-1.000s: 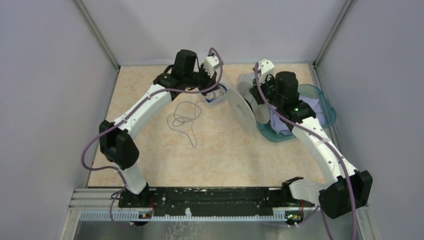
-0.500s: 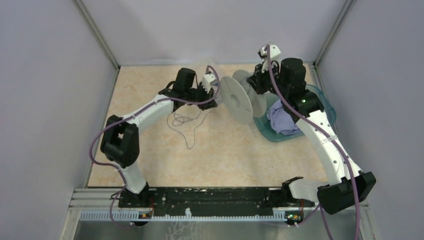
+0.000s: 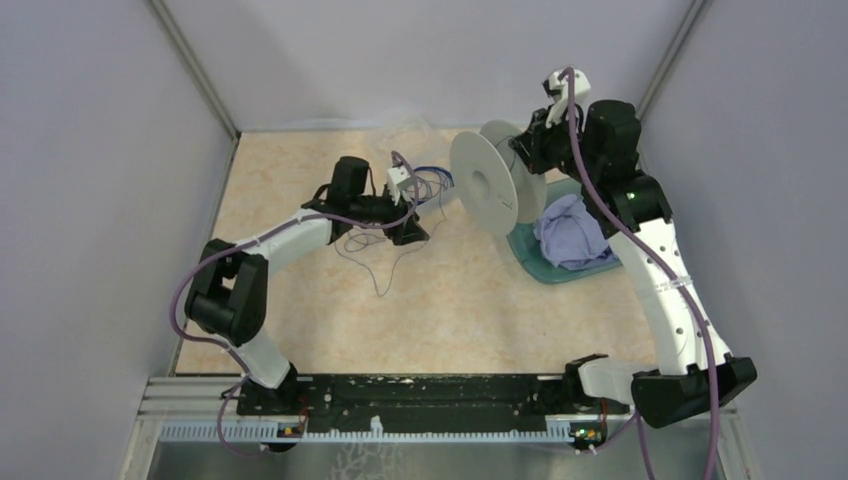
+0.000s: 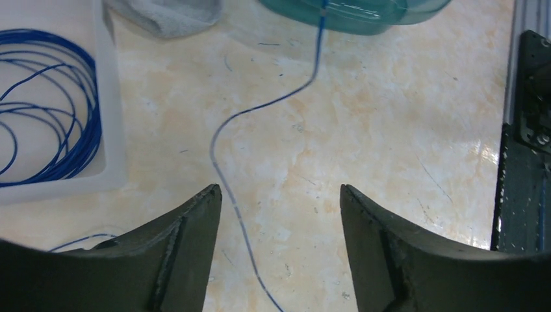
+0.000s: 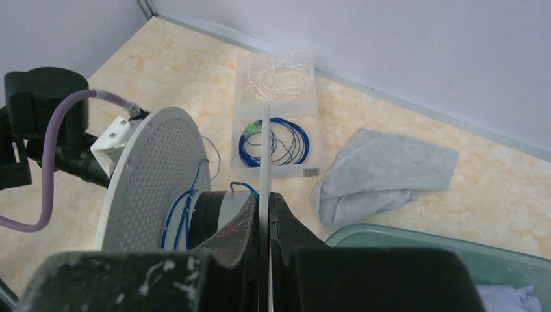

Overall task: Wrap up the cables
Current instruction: Wrap the cable around the cable reel.

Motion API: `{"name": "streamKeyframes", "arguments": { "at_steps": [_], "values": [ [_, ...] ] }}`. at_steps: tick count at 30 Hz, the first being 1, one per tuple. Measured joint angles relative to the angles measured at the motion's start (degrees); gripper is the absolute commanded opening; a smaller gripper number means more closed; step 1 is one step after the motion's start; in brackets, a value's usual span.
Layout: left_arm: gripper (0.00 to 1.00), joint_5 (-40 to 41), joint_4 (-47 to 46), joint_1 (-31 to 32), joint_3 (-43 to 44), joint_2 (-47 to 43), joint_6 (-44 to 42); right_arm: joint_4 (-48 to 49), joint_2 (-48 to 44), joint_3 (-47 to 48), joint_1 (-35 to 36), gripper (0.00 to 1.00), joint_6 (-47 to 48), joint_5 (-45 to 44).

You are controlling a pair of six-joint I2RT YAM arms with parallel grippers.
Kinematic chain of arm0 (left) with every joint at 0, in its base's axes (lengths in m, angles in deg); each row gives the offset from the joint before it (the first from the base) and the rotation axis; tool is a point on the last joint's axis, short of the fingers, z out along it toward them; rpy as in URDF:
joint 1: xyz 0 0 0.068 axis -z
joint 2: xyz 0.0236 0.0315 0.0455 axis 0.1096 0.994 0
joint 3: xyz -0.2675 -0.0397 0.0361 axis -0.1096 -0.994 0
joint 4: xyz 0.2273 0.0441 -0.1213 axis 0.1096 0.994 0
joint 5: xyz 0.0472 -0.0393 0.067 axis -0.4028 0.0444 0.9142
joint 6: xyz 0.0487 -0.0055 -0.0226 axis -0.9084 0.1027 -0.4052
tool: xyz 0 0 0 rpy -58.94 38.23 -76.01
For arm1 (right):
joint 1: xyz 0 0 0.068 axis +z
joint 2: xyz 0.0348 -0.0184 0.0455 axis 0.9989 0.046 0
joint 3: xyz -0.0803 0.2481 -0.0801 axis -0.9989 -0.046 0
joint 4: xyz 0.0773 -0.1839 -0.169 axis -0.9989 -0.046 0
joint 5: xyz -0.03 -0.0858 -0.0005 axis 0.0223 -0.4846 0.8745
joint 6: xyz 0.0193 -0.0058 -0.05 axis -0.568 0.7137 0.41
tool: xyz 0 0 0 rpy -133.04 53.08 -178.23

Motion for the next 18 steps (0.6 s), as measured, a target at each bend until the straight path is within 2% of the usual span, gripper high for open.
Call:
{"name": "streamKeyframes", "arguments": {
  "at_steps": [3, 7, 18],
  "values": [
    [0.83, -3.5, -0.9, 0.0, -1.2, -0.5, -1.5, -1.6, 0.0, 2.5, -0.1, 0.00, -0.4, 0.7],
    [0.86, -6.6, -1.4, 0.0, -1.4, -0.5, -2.9, -2.8, 0.1, 6.2, -0.4, 0.00, -0.9, 1.4],
    [0.83, -7.3, -7.3, 0.0, -0.4, 3.3, -4.5, -5.1, 0.1, 12.1, -1.8, 0.00, -3.8, 5.5]
  ]
}}
